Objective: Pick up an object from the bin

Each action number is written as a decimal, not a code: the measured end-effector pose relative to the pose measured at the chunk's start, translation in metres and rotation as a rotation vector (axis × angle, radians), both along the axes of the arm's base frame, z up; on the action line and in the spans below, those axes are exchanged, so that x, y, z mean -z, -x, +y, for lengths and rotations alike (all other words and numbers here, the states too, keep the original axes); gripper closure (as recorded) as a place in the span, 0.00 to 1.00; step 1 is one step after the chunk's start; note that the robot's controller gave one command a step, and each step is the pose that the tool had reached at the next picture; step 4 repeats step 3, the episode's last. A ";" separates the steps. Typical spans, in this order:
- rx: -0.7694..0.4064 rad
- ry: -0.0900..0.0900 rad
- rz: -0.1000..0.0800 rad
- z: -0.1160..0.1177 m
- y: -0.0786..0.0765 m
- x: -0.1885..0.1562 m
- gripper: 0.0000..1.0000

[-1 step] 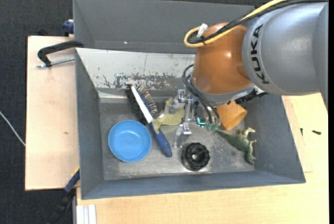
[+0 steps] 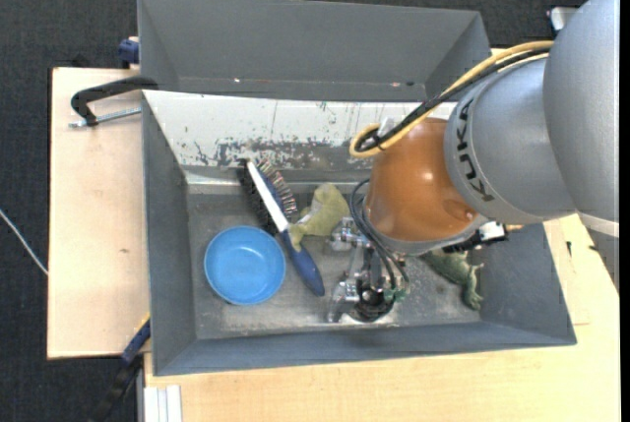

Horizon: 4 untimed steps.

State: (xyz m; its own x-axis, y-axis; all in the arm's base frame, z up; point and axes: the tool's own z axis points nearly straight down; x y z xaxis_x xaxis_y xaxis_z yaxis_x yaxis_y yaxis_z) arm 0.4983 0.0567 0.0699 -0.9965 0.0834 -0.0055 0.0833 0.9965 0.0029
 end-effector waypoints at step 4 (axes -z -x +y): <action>-0.053 0.002 -0.006 -0.003 -0.010 -0.146 1.00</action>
Offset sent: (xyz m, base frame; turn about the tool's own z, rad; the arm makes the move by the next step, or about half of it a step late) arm 0.0105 0.0455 0.0001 -0.0254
